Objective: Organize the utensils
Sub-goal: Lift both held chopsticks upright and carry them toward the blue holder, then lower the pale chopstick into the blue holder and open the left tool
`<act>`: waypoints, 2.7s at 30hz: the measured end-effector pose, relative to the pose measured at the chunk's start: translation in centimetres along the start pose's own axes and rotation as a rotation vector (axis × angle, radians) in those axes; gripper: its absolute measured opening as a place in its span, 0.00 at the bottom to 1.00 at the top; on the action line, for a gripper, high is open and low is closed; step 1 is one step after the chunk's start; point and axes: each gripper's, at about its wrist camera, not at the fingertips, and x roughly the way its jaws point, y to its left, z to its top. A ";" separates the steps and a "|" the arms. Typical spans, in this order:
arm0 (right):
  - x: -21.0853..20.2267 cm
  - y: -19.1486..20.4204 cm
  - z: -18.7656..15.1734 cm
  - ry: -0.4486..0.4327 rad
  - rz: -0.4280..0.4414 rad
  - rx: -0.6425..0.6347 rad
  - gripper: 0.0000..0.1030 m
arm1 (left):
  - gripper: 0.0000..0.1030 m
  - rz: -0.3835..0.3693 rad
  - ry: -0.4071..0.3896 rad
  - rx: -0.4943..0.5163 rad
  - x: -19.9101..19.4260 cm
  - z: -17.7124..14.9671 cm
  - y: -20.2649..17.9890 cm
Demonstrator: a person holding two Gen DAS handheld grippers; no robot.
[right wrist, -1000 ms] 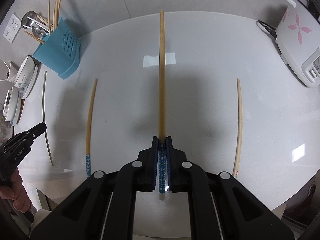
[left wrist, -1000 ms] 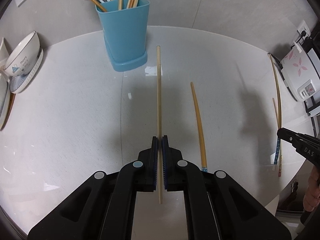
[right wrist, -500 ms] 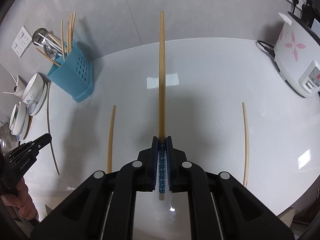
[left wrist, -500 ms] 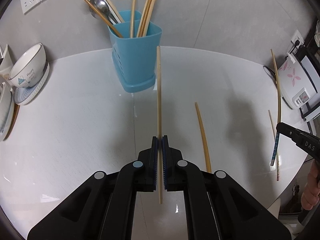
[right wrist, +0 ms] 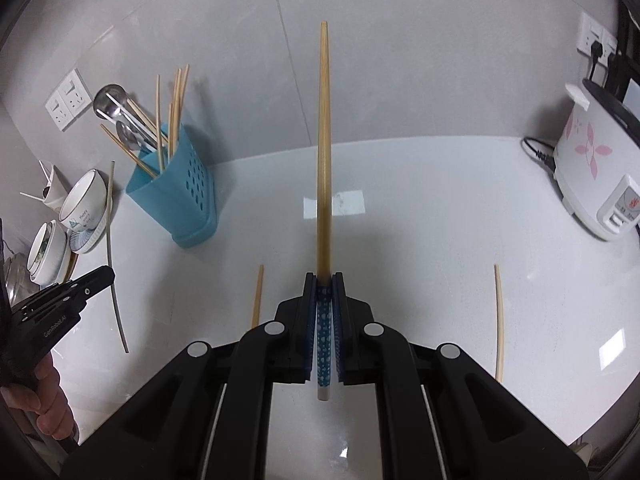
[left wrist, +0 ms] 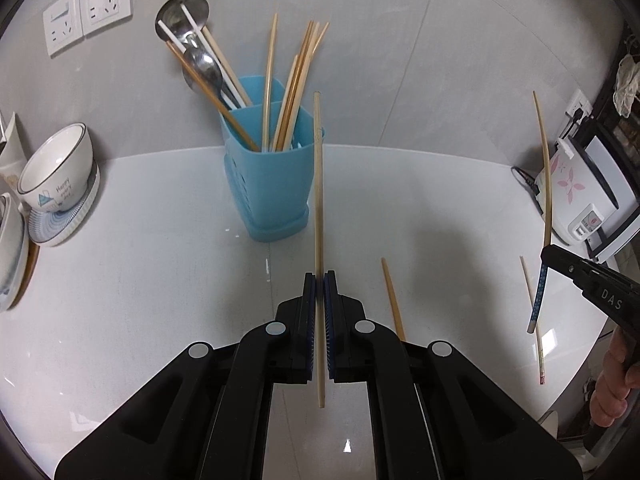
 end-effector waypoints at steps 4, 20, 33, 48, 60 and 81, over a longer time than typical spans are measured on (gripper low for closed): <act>-0.6 0.6 0.8 -0.038 0.016 -0.013 0.07 | 0.03 -0.008 -0.028 0.008 -0.3 0.7 0.1; -1.6 3.6 4.5 -0.146 0.037 -0.051 0.07 | 0.03 0.002 -0.112 0.012 -0.8 3.4 1.0; -1.9 6.5 7.6 -0.224 0.074 -0.094 0.07 | 0.03 0.002 -0.227 0.022 -1.9 6.9 1.5; -1.8 9.3 10.2 -0.278 0.117 -0.122 0.07 | 0.03 0.015 -0.304 0.019 -1.9 9.8 2.5; -0.6 11.3 11.7 -0.278 0.164 -0.123 0.07 | 0.03 -0.033 -0.419 0.030 -1.2 11.3 3.1; 2.8 11.9 13.0 -0.225 0.176 -0.107 0.07 | 0.03 -0.071 -0.436 0.017 4.2 12.2 4.5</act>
